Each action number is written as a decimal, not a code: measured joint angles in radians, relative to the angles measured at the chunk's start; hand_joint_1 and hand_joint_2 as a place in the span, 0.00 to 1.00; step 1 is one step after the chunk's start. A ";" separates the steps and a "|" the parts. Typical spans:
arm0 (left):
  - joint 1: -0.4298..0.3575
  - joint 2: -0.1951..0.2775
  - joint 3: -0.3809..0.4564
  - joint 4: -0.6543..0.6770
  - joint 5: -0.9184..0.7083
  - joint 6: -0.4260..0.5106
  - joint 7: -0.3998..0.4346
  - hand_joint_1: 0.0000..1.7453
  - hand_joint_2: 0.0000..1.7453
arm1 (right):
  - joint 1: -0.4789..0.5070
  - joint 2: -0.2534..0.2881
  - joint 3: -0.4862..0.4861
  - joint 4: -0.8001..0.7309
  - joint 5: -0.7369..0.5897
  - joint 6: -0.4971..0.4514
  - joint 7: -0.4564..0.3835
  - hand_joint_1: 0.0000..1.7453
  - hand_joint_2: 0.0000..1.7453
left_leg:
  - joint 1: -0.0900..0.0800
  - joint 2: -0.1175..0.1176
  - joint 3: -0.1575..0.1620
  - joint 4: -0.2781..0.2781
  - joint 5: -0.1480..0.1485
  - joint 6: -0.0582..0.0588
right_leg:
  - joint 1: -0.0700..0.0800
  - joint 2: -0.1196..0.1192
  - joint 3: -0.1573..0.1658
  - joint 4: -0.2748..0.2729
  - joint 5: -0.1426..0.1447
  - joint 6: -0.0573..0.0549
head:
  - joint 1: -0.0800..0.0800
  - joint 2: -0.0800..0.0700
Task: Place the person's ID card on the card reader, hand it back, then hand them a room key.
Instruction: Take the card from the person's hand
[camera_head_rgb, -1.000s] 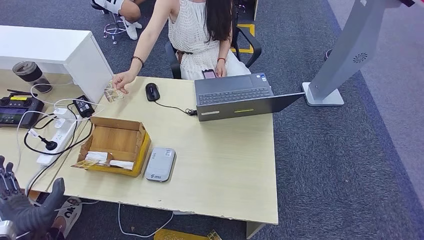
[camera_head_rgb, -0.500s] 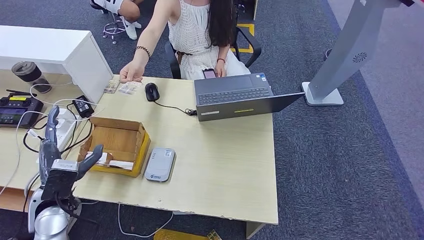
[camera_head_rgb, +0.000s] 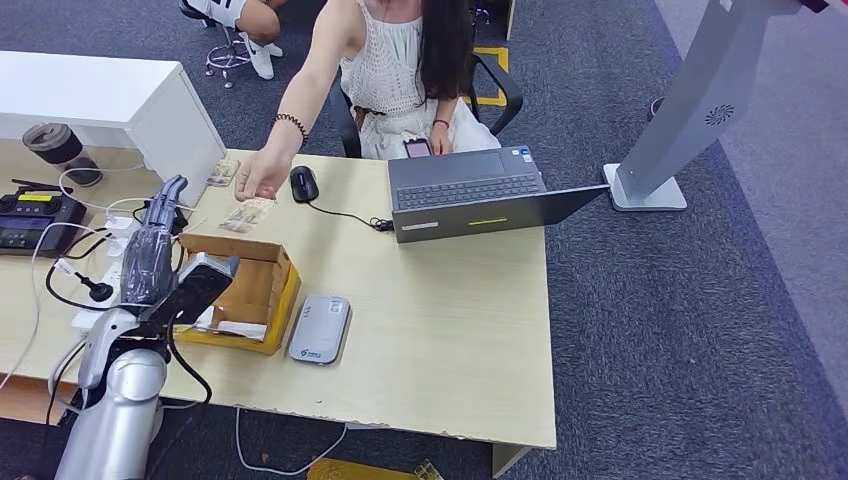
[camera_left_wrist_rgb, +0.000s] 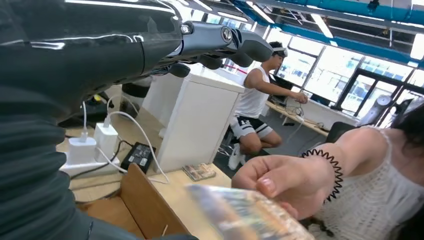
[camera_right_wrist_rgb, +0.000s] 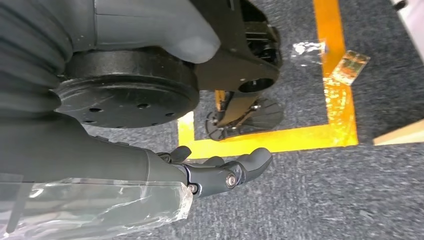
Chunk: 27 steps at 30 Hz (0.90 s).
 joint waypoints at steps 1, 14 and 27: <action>-0.017 0.011 -0.010 0.018 -0.022 -0.001 0.014 0.00 1.00 | 0.000 0.001 0.001 0.001 0.004 -0.001 0.005 0.00 1.00 | 0.000 0.000 0.000 0.000 0.000 0.000 | 0.000 0.000 0.000 0.000 0.000 0.000 | 0.000 0.000; -0.212 0.139 -0.130 0.230 -0.283 -0.007 0.187 0.00 1.00 | 0.000 0.009 0.021 0.010 0.063 -0.023 0.076 0.00 1.00 | 0.000 0.001 0.000 0.000 0.000 0.000 | 0.000 0.001 0.000 0.001 0.000 -0.001 | 0.000 0.000; -0.282 0.195 -0.173 0.342 -0.393 -0.001 0.254 0.00 1.00 | -0.001 0.021 0.031 0.011 0.089 -0.039 0.111 0.00 1.00 | 0.000 0.001 0.000 0.000 0.000 0.000 | 0.000 0.001 0.000 0.001 0.000 -0.001 | 0.000 0.000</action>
